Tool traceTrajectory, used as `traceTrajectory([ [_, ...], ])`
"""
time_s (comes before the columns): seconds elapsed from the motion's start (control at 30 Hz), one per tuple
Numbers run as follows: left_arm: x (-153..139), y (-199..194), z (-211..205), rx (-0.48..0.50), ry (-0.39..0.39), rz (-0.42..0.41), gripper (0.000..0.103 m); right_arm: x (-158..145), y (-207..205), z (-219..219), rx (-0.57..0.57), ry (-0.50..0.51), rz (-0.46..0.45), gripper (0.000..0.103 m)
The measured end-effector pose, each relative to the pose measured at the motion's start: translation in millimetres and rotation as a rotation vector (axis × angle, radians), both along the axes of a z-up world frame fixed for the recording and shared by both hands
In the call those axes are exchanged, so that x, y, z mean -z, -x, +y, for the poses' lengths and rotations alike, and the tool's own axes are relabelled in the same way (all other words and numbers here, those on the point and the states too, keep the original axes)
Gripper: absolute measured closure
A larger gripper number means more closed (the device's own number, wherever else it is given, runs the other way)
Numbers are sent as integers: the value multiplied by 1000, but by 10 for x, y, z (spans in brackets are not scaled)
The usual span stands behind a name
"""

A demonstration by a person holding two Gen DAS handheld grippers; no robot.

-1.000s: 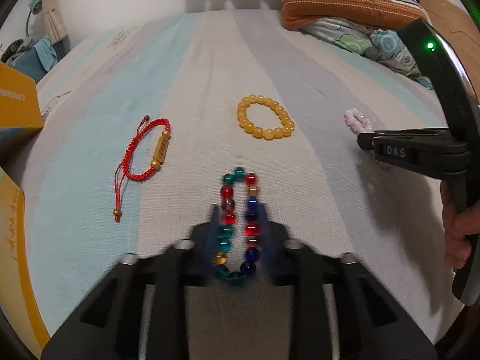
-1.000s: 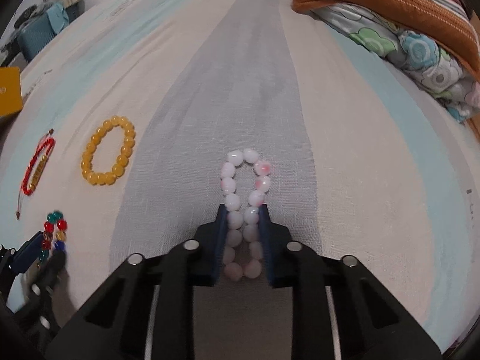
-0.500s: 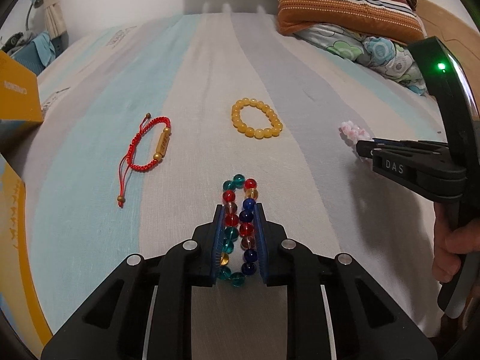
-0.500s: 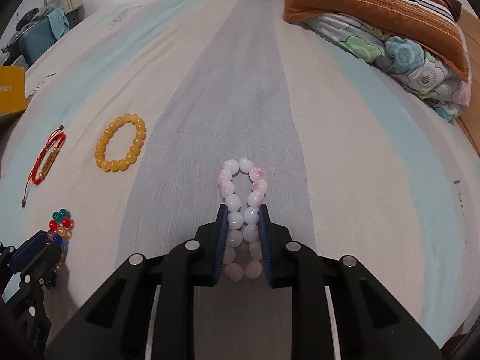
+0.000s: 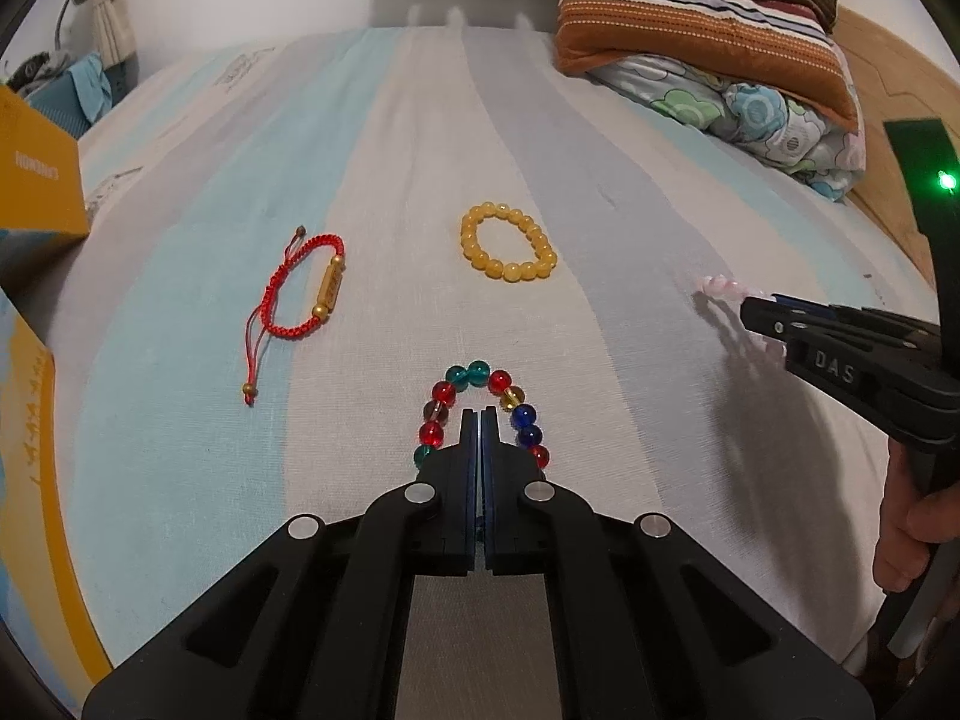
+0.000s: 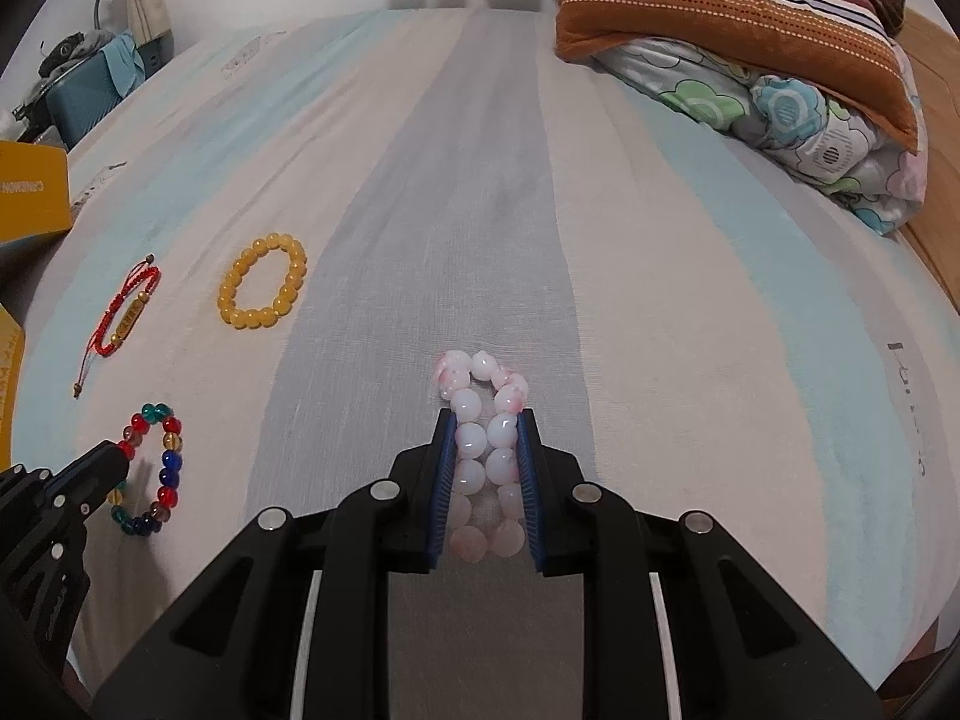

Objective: Organize jewelry
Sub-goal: 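Lift both bracelets and carry them over the white box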

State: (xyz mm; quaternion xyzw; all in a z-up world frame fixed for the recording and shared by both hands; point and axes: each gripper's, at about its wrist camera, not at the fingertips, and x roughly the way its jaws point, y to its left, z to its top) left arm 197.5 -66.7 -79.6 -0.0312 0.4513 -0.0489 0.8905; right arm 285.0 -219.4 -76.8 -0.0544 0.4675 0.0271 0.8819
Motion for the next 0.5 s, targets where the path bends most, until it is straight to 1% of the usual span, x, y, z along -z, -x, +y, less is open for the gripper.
traceTrajectory([
  [0.13, 60, -33, -2, -10, -18, 16, 101, 15, 16, -6, -4, 9, 2, 84],
  [0.2, 91, -32, -1, -20, -36, 8, 100, 25, 20, -25, 0, 2, 5, 84],
  [0.23, 102, -23, 5, -22, -38, 3, 97, 35, 25, -31, 0, 0, 7, 84],
  [0.3, 128, -13, 17, -21, -35, -1, 87, 60, 27, -28, -4, 2, 12, 84],
  [0.37, 149, -10, 4, -15, -35, -8, 71, 118, 10, -26, -8, 3, 23, 84],
  [0.43, 153, -13, -23, -11, -50, -18, 64, 173, -4, -48, 0, -3, 36, 84],
  [0.47, 145, -8, -36, -12, -66, -25, 61, 197, -7, -60, 3, -9, 44, 84],
  [0.5, 129, 1, -32, -13, -64, -30, 61, 221, -3, -65, 4, -14, 49, 84],
])
